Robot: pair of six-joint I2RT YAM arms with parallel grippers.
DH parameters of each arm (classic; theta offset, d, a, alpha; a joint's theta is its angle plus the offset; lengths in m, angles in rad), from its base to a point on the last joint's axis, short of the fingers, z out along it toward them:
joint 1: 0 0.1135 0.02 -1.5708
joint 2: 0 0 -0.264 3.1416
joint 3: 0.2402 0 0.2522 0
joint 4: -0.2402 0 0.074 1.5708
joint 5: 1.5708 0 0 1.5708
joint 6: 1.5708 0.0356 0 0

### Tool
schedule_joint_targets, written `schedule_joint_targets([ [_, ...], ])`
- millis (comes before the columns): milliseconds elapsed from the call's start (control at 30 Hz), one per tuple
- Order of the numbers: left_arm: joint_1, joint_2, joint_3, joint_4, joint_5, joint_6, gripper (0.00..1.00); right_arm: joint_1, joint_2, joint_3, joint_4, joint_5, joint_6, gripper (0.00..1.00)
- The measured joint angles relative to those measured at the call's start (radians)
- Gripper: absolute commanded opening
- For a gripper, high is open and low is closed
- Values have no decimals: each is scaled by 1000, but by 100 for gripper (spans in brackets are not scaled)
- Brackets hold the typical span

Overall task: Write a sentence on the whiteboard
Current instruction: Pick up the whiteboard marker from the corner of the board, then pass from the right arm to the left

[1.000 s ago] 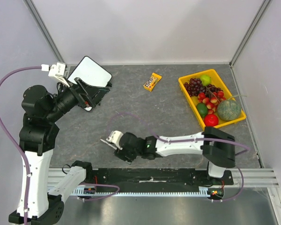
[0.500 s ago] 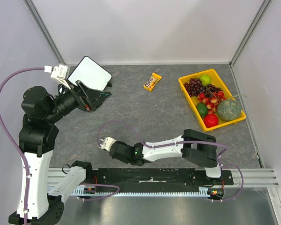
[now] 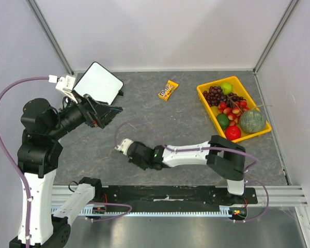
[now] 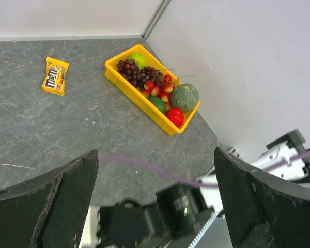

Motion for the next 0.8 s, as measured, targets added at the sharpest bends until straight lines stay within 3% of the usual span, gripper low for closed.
schedule_joint_targets([
  [333,0,-33,-21,-8,63,167,95,-325,-326,-32,-105,-254,-47,0],
  [533,-28,102,-23,-11,193,295,95,-476,-476,-13,-240,-495,-69,0],
  [667,-175,203,-14,-39,140,397,94,-533,-531,-5,-341,-624,-68,0],
  [800,-438,307,46,-97,3,523,85,-563,-570,-5,-414,-726,-62,0],
])
